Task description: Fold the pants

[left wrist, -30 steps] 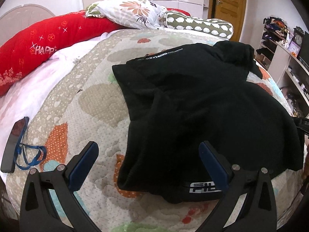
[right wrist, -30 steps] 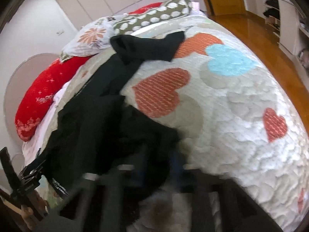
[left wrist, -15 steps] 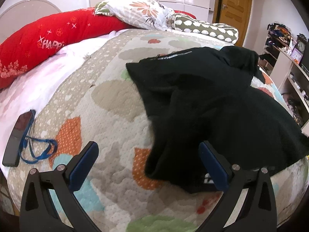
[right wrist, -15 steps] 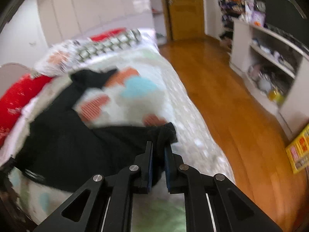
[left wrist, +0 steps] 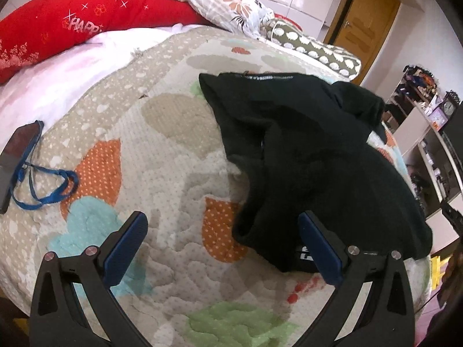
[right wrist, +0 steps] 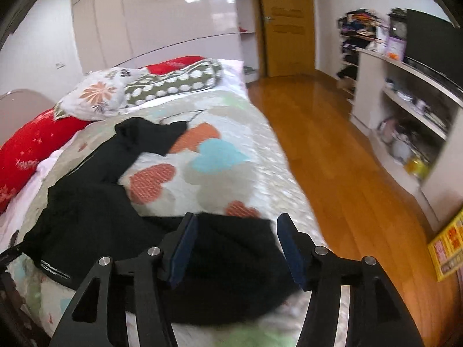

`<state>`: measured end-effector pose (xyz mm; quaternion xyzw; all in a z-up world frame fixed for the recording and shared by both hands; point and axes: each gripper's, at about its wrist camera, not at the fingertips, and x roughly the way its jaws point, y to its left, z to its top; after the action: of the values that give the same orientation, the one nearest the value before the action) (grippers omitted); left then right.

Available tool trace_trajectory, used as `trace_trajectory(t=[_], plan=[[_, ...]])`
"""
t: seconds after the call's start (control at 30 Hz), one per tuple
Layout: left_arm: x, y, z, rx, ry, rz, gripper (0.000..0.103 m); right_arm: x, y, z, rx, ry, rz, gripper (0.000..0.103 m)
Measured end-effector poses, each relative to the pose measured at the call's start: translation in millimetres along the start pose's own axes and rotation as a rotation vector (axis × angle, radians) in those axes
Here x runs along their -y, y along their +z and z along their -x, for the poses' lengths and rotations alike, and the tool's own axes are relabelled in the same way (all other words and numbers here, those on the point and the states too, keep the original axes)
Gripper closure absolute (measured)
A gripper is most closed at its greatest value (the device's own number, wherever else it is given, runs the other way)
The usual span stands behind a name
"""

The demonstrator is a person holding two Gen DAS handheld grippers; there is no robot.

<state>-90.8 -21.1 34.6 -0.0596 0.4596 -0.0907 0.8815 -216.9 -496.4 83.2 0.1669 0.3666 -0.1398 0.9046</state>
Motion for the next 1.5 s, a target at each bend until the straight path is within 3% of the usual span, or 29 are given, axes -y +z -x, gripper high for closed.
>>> trace_trajectory(t=[0.27, 0.43, 0.5, 0.53, 0.57, 0.63, 0.73, 0.83, 0.93, 1.0, 1.03, 1.07, 1.17, 1.3, 1.43, 1.5], plan=[[20.5, -2.6, -20.3, -0.043, 0.011, -0.084, 0.0, 21.4, -4.1, -62.5, -0.145, -0.073, -0.023, 0.044], [35.4, 1.2, -21.4, -0.041, -0.009, -0.126, 0.0, 21.9, -12.6, -89.3, -0.207, 0.011, -0.025, 0.044], [38.9, 0.3, -24.3, -0.047, 0.007, -0.146, 0.0, 17.0, -14.2, -91.3, -0.218, 0.048, -0.009, 0.053], [41.2, -1.3, -26.4, -0.054, 0.018, -0.161, 0.0, 12.1, -14.0, -89.4, -0.214, 0.082, 0.021, 0.072], [41.3, -1.3, -27.5, -0.057, 0.022, -0.166, 0.0, 8.4, -13.0, -87.5, -0.209, 0.095, 0.041, 0.084], [41.2, -2.3, -27.6, -0.053, 0.028, -0.174, 0.0, 5.0, -7.4, -80.3, -0.175, 0.056, 0.073, 0.085], [38.8, -2.0, -27.4, -0.05, 0.028, -0.166, 0.0, 21.9, 6.8, -72.0, -0.088, -0.015, 0.014, 0.086], [36.0, -3.4, -30.6, -0.055, 0.038, -0.158, 0.0, 37.1, 8.4, -92.3, -0.116, -0.031, -0.047, 0.085], [34.8, -3.0, -28.8, -0.055, 0.046, -0.15, 0.0, 35.3, 2.3, -115.4, -0.193, -0.069, -0.039, 0.072], [32.5, -2.7, -23.4, -0.046, 0.072, -0.149, 0.0, 39.1, 5.2, -101.5, -0.153, -0.08, -0.057, 0.065], [30.7, -2.1, -18.6, -0.032, 0.085, -0.149, 0.0, 41.6, 7.9, -89.9, -0.124, -0.074, -0.081, 0.053], [28.9, -1.3, -14.1, -0.018, 0.098, -0.149, 0.0, 41.8, 9.5, -80.1, -0.104, -0.064, -0.1, 0.043], [23.3, 3.2, -6.1, 0.008, 0.162, -0.152, 0.0, 22.5, 12.9, -56.9, -0.091, 0.035, -0.054, 0.042], [18.7, 1.6, -15.0, -0.024, 0.209, -0.157, 0.0, -23.1, 5.2, -46.9, -0.116, 0.189, 0.052, 0.043], [6.4, -3.0, -21.5, -0.04, 0.177, -0.109, 0.0, -72.4, -12.0, -52.2, -0.169, 0.381, 0.106, 0.043], [-0.5, -3.7, -22.9, -0.068, 0.148, -0.065, 0.0, -102.6, -24.5, -61.6, -0.214, 0.429, 0.194, 0.043]])
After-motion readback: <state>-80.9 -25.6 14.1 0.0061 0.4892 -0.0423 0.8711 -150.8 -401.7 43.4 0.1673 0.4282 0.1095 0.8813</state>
